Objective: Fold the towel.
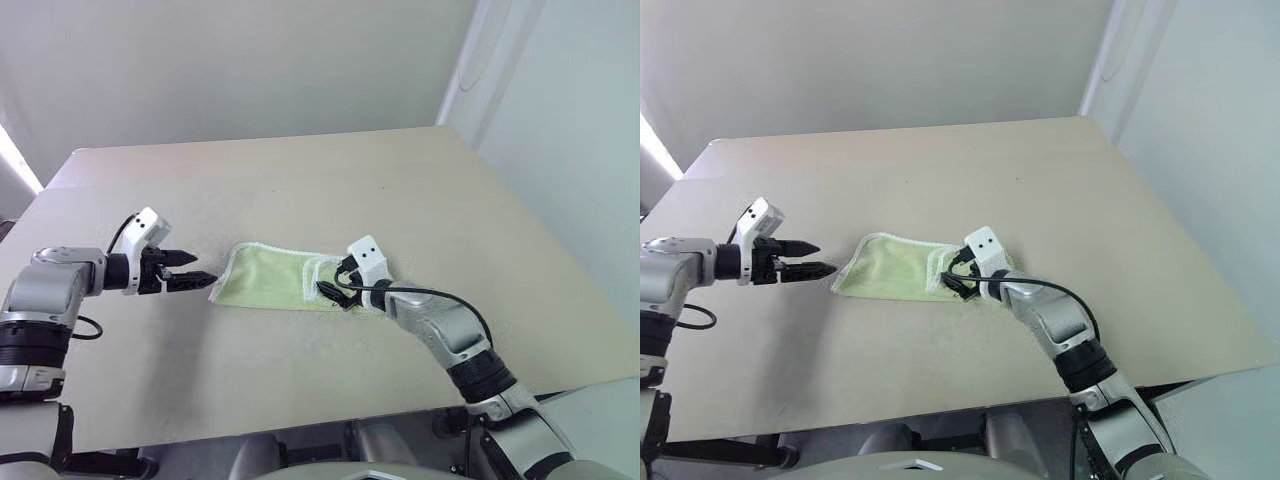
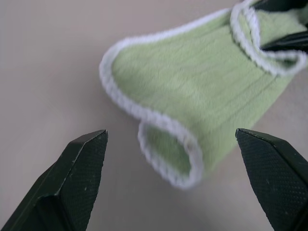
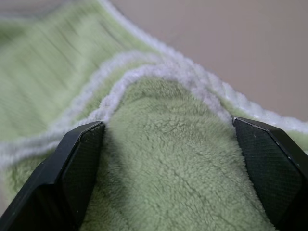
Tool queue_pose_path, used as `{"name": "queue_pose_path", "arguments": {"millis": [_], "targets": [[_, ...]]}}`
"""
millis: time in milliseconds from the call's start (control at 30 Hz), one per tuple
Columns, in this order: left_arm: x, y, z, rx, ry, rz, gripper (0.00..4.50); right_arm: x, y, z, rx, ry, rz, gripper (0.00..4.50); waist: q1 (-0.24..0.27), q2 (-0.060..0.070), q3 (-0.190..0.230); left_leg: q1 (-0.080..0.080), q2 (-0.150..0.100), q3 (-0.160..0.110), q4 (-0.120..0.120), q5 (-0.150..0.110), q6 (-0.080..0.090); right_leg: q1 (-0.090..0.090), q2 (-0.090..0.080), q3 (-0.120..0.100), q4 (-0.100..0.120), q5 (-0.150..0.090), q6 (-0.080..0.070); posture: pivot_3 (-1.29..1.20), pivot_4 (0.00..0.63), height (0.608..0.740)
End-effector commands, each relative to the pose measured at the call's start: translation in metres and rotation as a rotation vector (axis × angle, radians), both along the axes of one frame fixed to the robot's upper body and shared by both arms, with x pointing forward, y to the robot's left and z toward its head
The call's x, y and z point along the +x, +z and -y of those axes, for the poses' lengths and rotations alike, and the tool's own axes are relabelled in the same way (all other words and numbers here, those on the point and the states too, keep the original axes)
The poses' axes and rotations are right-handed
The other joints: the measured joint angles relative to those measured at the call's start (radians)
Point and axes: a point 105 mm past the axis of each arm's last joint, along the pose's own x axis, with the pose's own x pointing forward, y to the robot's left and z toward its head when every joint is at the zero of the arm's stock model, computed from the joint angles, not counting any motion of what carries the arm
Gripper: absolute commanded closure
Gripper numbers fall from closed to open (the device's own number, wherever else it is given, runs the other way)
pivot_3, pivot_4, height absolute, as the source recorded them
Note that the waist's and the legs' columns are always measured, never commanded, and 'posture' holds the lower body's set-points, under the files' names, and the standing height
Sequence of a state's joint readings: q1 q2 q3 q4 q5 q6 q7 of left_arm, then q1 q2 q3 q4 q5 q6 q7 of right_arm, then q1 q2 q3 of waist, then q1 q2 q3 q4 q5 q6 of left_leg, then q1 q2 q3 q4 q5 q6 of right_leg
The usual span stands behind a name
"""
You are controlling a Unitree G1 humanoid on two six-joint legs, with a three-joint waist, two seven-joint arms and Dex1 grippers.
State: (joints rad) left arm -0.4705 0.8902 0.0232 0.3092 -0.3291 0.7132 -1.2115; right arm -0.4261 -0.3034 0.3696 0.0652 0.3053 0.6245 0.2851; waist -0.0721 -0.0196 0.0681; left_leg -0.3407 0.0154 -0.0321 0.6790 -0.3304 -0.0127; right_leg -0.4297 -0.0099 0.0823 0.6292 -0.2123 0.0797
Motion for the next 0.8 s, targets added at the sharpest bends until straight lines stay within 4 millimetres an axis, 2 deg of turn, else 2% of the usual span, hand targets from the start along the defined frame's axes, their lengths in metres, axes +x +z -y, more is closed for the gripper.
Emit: {"name": "queue_pose_path", "arguments": {"millis": [33,133,267,367,467,600,800], "targets": [[-0.004,0.009,-0.008,-0.007,0.049,-0.026,0.00,0.001,0.015,0.008,-0.029,0.031,0.082,0.04,0.001,0.000,0.000,0.001,0.000,0.000,0.000,0.000,0.000,0.001,0.000,0.000,0.000,0.000,0.000,0.00,0.000,0.712],[-0.007,0.002,-0.015,0.005,0.085,-0.093,0.00,0.004,0.054,0.012,0.087,0.047,0.141,0.04,0.000,0.000,0.000,0.001,0.000,0.000,0.001,0.000,0.000,0.001,0.000,0.000,0.000,0.000,0.000,0.00,0.000,0.712],[-0.001,-0.005,-0.025,-0.073,0.233,-0.228,0.00,-0.013,0.115,0.008,0.269,0.167,0.210,0.04,0.001,0.000,0.001,0.001,0.000,-0.001,0.001,0.000,0.000,0.001,0.001,-0.001,0.001,0.000,0.000,0.00,0.000,0.712],[0.004,-0.010,-0.024,-0.161,0.312,-0.326,0.00,-0.025,0.139,0.009,0.365,0.218,0.188,0.04,0.002,0.000,0.000,0.001,0.000,-0.003,0.001,0.000,0.000,0.001,0.001,-0.002,0.002,0.000,0.000,0.00,0.000,0.712],[0.011,-0.011,-0.018,-0.230,0.348,-0.367,0.00,-0.031,0.142,0.013,0.388,0.226,0.146,0.04,0.002,-0.001,0.000,0.001,0.000,-0.003,0.001,0.000,0.000,0.001,0.001,-0.003,0.001,0.000,0.000,0.00,0.000,0.712],[0.014,-0.015,-0.005,-0.326,0.376,-0.456,0.00,-0.027,0.130,0.023,0.394,0.153,0.072,0.04,0.003,-0.001,0.000,0.000,-0.001,-0.003,0.001,0.000,0.000,0.001,0.000,-0.002,0.001,0.000,0.000,0.00,0.000,0.712],[0.019,-0.019,0.009,-0.431,0.414,-0.526,0.00,-0.024,0.126,0.030,0.406,0.084,0.056,0.04,0.002,-0.001,0.000,0.000,0.000,-0.003,0.001,0.000,0.000,0.001,0.000,-0.002,0.001,0.000,0.000,0.00,0.000,0.712]]}}
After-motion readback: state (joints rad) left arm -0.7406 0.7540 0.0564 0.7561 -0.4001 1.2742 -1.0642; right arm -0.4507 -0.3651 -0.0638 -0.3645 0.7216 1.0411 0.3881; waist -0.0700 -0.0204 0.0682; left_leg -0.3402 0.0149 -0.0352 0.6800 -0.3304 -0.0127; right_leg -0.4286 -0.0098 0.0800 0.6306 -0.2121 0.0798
